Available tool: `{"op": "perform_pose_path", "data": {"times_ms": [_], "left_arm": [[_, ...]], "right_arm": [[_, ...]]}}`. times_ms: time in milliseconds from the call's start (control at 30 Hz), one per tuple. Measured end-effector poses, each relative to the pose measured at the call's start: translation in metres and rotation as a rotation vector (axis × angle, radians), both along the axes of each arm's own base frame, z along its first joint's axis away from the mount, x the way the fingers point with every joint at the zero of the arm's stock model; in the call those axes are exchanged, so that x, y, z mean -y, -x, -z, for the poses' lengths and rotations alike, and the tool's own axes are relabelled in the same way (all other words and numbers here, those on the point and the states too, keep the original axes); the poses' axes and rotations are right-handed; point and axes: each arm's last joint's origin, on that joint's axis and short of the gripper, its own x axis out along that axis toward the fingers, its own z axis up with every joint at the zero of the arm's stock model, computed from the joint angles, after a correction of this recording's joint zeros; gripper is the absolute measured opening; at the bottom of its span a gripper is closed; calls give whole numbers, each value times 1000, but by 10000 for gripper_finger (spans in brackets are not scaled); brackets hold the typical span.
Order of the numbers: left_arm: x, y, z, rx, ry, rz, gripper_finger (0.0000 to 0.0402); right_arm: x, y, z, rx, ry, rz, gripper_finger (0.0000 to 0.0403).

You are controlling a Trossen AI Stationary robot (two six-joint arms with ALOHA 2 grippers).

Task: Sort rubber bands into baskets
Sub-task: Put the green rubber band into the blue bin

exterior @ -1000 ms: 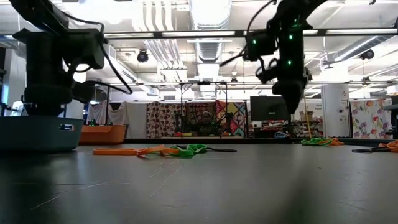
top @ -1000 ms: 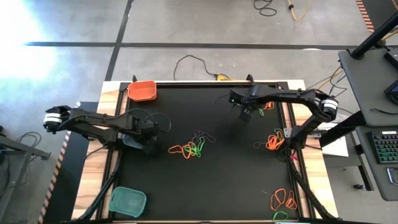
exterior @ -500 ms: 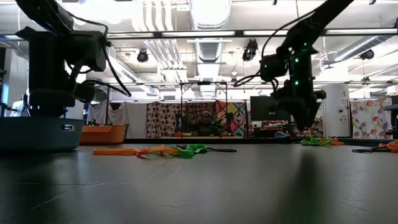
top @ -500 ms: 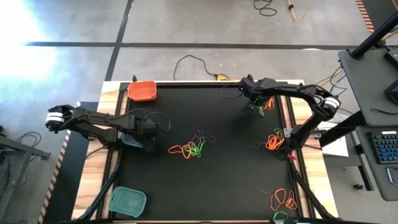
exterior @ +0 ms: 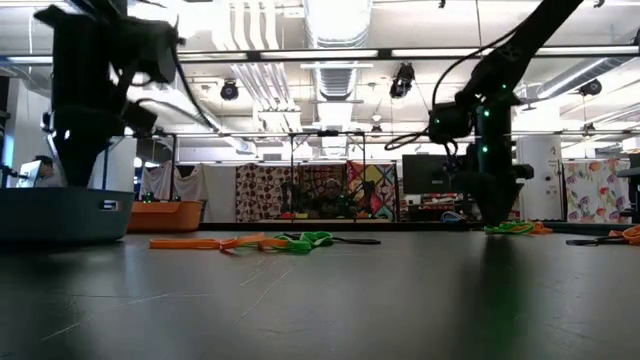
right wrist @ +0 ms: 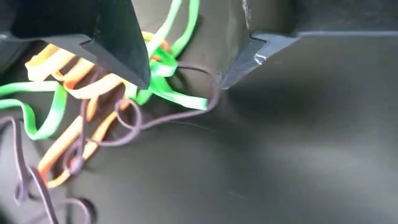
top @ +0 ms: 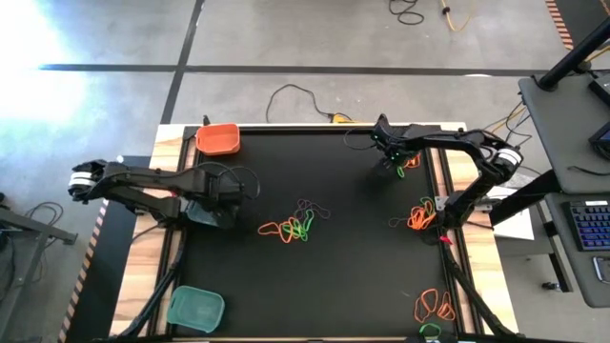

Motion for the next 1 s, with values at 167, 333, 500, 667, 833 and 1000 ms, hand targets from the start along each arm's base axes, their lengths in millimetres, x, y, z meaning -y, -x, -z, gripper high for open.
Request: {"op": "perform_pose_path", "data": {"times_ms": [167, 333, 500, 667, 833, 1000], "left_arm": [[7, -7, -22, 71, -21, 43, 155], [17, -6, -55, 116, -143, 57, 155], [28, -5, -86, 236, -341, 80, 155], [37, -3, -95, 330, -470, 101, 155], [43, -2, -87, 384, -582, 75, 156], [52, -10, -65, 561, -723, 33, 156]], "right_arm": [[3, 9, 5, -10, -11, 39, 150], [6, 12, 5, -9, -10, 56, 121], [7, 11, 2, -11, -12, 52, 94], [7, 10, 0, -17, -17, 40, 69], [6, 12, 0, -34, -31, 20, 44], [6, 12, 0, -39, -31, -9, 17]]}}
